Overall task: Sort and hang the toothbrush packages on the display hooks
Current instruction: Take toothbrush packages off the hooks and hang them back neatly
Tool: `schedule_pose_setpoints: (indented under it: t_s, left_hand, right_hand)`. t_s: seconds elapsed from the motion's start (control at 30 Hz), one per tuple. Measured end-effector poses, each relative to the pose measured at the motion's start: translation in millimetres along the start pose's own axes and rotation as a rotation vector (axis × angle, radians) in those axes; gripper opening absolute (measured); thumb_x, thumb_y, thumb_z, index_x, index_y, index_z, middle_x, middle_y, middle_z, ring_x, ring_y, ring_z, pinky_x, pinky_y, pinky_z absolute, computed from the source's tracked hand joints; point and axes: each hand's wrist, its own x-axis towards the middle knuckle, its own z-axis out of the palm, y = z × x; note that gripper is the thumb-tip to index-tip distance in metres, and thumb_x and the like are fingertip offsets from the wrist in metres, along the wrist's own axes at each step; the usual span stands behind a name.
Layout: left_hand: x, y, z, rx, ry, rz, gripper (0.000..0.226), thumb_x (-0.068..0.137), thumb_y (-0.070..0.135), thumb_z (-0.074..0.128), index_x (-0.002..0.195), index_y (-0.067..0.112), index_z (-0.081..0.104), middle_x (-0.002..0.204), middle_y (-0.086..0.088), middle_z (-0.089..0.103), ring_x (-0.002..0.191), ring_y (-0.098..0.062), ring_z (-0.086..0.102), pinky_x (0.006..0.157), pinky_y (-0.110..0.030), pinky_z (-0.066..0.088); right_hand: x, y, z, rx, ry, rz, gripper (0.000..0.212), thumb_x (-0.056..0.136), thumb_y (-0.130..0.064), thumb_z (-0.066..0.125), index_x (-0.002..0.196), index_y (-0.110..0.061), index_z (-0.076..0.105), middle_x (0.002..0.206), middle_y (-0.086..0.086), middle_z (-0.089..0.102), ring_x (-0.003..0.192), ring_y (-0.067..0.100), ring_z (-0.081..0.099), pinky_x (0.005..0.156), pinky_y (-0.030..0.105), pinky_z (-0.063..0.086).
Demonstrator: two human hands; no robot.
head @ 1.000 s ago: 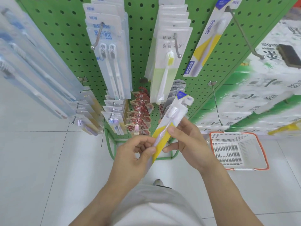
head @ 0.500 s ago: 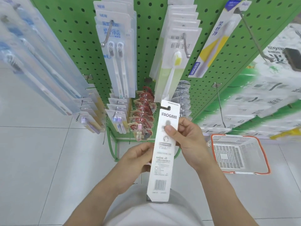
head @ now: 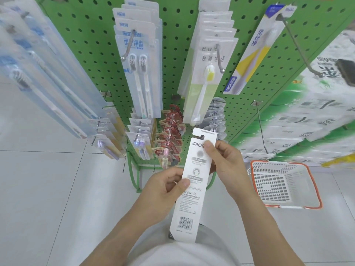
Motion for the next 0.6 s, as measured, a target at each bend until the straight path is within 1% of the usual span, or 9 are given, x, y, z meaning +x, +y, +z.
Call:
schedule_pose_setpoints:
  t_s: [0.07,0.13,0.17,0.23,0.27,0.3,0.37,0.47,0.6]
  left_hand:
    - [0,0,0,0.036,0.010,0.006,0.017,0.099,0.008,0.059,0.108,0.016,0.071,0.102,-0.002,0.078,0.093,-0.022,0.075,0.077,-0.032,0.059]
    - [1,1,0,0.050,0.029,0.005,0.019,0.099,0.008,0.059,0.109,0.018,0.072,0.101,0.001,0.078,0.092,-0.021,0.075,0.076,-0.037,0.061]
    - [1,1,1,0.043,0.048,0.005,0.019,0.099,0.008,0.059,0.109,0.018,0.072,0.101,0.002,0.079,0.091,-0.020,0.076,0.074,-0.035,0.061]
    - [2,2,2,0.020,0.116,0.013,0.019,0.098,0.007,0.059,0.108,0.016,0.072,0.099,0.002,0.079,0.088,-0.019,0.076,0.068,-0.029,0.059]
    - [3,2,1,0.016,0.166,0.020,0.018,0.098,0.007,0.060,0.108,0.015,0.072,0.097,0.001,0.079,0.086,-0.020,0.076,0.066,-0.029,0.059]
    - [4,2,1,0.009,0.217,0.024,0.016,0.097,0.008,0.061,0.107,0.014,0.072,0.095,0.000,0.079,0.085,-0.022,0.076,0.065,-0.033,0.061]
    - [6,2,-2,-0.027,0.310,0.022,0.014,0.097,0.007,0.061,0.105,0.010,0.072,0.093,-0.004,0.079,0.082,-0.026,0.076,0.065,-0.042,0.063]
    - [8,4,-5,-0.090,0.402,0.010,0.011,0.096,0.007,0.062,0.104,0.007,0.070,0.090,-0.008,0.079,0.079,-0.027,0.076,0.060,-0.037,0.063]
    - [11,6,-11,-0.106,0.482,-0.020,0.008,0.096,0.008,0.063,0.101,0.006,0.069,0.084,-0.005,0.078,0.070,-0.015,0.075,0.053,-0.023,0.056]
  right_hand:
    - [0,0,-1,-0.003,-0.002,-0.007,0.030,0.099,-0.018,0.061,0.098,0.012,0.061,0.080,0.022,0.074,0.059,0.019,0.070,0.047,0.025,0.052]
    - [0,3,-1,-0.025,-0.013,-0.025,0.024,0.094,-0.015,0.068,0.096,0.009,0.063,0.082,0.027,0.072,0.061,0.022,0.071,0.050,0.027,0.054]
    - [0,4,-2,-0.048,-0.036,-0.031,0.022,0.089,-0.013,0.073,0.096,0.006,0.064,0.082,0.027,0.072,0.063,0.023,0.071,0.051,0.029,0.054]
    - [0,9,-3,-0.114,-0.130,-0.012,0.027,0.080,-0.007,0.082,0.099,0.001,0.066,0.083,0.017,0.075,0.063,0.019,0.069,0.053,0.028,0.054]
    - [-1,11,-3,-0.159,-0.190,0.011,0.031,0.076,-0.006,0.085,0.101,-0.001,0.067,0.083,0.012,0.076,0.062,0.015,0.067,0.054,0.026,0.054]
    - [-1,13,-2,-0.209,-0.246,0.036,0.036,0.074,-0.006,0.088,0.103,-0.003,0.068,0.085,0.008,0.076,0.061,0.013,0.065,0.054,0.025,0.053]
    - [-4,16,0,-0.266,-0.337,0.081,0.041,0.071,-0.009,0.091,0.105,-0.007,0.068,0.088,0.007,0.076,0.062,0.013,0.064,0.054,0.025,0.052]
    - [-7,19,1,-0.263,-0.440,0.162,0.042,0.071,-0.008,0.091,0.106,-0.014,0.067,0.091,0.011,0.076,0.064,0.020,0.070,0.052,0.028,0.053]
    - [-10,21,-1,-0.318,-0.618,0.203,0.046,0.073,-0.003,0.089,0.112,-0.016,0.067,0.096,0.017,0.075,0.064,0.023,0.070,0.053,0.029,0.055]
